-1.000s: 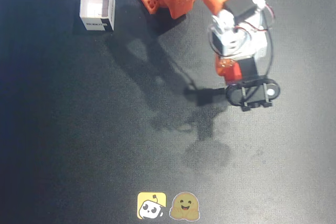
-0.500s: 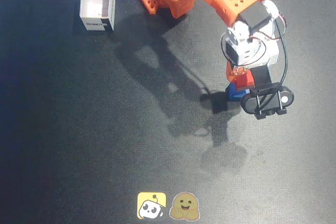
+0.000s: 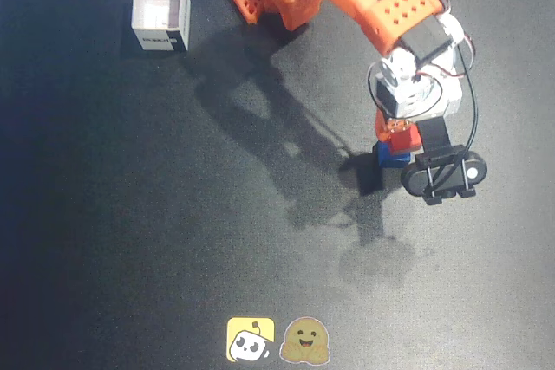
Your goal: Put the red cube on top of the blue cube.
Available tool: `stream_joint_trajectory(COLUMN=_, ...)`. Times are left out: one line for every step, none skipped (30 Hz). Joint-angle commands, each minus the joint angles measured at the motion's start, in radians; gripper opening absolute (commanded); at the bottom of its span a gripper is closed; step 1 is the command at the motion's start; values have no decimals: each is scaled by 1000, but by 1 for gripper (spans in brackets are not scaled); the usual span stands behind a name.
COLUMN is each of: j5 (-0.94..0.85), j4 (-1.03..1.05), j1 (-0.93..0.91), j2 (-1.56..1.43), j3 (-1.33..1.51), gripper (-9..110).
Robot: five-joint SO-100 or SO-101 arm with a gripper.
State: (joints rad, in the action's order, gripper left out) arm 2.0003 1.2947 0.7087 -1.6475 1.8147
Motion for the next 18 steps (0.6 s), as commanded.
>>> stream_joint_trajectory(j5=14, j4=-23, j1=-5, j2=-2, j3=-44, gripper=9)
stream_joint_trajectory(j5=15, j4=-31, j1=-5, j2=2, j3=-40, gripper=9)
stream_joint_trajectory(j5=18, j4=-34, j1=-5, j2=5, j3=-37, gripper=9)
stream_joint_trajectory(j5=18, j4=-37, j1=-5, j2=9, j3=-37, gripper=9)
stream_joint_trajectory(j5=21, j4=-38, j1=-6, j2=12, j3=-35, gripper=9)
stream_joint_trajectory(j5=23, j4=-40, j1=-6, j2=14, j3=-35, gripper=9)
stream_joint_trajectory(j5=26, j4=-41, j1=-6, j2=15, j3=-34, gripper=9)
stream_joint_trajectory(j5=26, j4=-41, j1=-8, j2=17, j3=-34, gripper=9)
stream_joint_trajectory(j5=26, j4=-43, j1=-9, j2=17, j3=-32, gripper=9)
stream_joint_trajectory(j5=28, j4=-43, j1=-11, j2=17, j3=-29, gripper=9)
stream_joint_trajectory(j5=29, j4=-43, j1=-12, j2=17, j3=-28, gripper=9)
stream_joint_trajectory(j5=29, j4=-44, j1=-14, j2=17, j3=-25, gripper=9)
stream_joint_trajectory(j5=31, j4=-44, j1=-15, j2=17, j3=-21, gripper=9)
stream_joint_trajectory(j5=31, j4=-46, j1=-15, j2=17, j3=-20, gripper=9)
stream_joint_trajectory(j5=31, j4=-49, j1=-17, j2=17, j3=-15, gripper=9)
stream_joint_trajectory(j5=31, j4=-51, j1=-18, j2=17, j3=-12, gripper=9)
stream_joint_trajectory(j5=31, j4=-52, j1=-18, j2=15, j3=-9, gripper=9)
stream_joint_trajectory(j5=31, j4=-55, j1=-20, j2=15, j3=-6, gripper=9)
